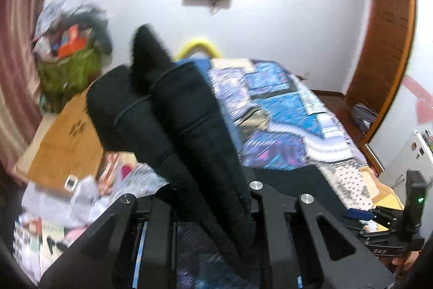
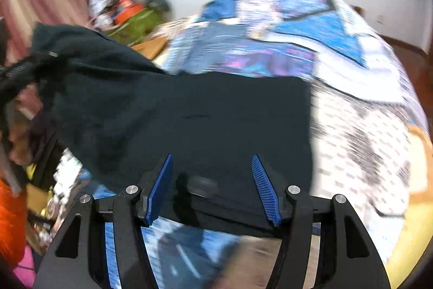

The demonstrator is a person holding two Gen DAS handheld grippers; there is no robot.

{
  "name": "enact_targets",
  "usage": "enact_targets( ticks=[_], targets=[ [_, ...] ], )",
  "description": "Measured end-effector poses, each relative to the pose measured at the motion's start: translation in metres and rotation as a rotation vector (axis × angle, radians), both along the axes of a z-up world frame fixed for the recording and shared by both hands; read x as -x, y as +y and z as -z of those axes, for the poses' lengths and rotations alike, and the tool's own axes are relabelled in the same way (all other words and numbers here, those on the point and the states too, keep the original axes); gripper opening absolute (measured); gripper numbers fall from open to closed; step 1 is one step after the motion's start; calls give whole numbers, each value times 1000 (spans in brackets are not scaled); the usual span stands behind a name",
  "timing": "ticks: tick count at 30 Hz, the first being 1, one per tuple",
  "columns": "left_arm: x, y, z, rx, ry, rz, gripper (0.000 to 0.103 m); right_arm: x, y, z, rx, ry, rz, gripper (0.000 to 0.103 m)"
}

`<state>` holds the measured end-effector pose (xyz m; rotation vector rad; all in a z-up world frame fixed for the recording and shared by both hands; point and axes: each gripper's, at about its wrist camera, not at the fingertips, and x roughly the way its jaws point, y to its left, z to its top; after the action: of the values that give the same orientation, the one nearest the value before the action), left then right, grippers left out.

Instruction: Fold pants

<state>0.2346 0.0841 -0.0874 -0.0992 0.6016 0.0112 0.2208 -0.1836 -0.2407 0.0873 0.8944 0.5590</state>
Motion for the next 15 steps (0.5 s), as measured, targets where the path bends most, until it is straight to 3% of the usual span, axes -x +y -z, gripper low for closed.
enact_targets(
  ticks=[4,8,11,15],
  targets=[
    [-14,-41,-8,-8,-23,92,13,2,-18,17,39,36,24,57],
    [-27,-79,0,13,8,193,13,5,-23,21,4,46,18,59],
    [-36,-110,16,38,77,296,12,4,-27,21,-17,58,20,59],
    [-52,-145,56,69,276,409,13,9,-28,20,-15,57,8,59]
  ],
)
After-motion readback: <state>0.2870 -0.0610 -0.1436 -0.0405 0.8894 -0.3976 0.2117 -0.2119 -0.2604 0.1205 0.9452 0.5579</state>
